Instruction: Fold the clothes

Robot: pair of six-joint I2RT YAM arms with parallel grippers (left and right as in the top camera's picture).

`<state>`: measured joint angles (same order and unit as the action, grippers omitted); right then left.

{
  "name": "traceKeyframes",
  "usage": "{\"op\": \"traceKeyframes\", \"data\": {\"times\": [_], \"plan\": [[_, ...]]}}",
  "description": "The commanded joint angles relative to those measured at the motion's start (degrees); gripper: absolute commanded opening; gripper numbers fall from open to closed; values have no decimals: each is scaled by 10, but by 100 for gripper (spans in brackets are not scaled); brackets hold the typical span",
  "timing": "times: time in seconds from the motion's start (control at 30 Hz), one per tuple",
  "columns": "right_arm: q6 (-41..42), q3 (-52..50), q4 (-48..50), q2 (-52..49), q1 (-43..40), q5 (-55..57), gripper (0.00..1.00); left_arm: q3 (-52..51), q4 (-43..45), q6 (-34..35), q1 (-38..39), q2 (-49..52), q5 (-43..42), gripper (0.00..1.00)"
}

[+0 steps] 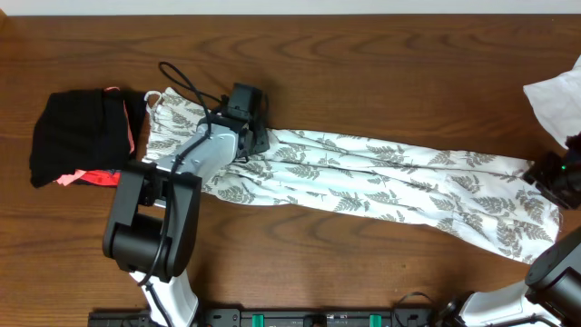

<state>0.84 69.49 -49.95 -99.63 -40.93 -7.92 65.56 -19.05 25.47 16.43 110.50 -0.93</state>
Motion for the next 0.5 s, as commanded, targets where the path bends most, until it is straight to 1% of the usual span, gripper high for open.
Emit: {"op": "traceKeyframes", "data": {"times": [0.0, 0.23, 0.47], "plan": [[-44, 5, -1, -4, -26, 2, 52, -9, -10, 3, -21, 27, 18, 39], [-56, -12, 1, -10, -59, 36, 55, -9, -10, 3, -34, 27, 18, 39], [-73, -44, 40, -21, -78, 36, 56, -9, -10, 3, -33, 27, 13, 39]]}}
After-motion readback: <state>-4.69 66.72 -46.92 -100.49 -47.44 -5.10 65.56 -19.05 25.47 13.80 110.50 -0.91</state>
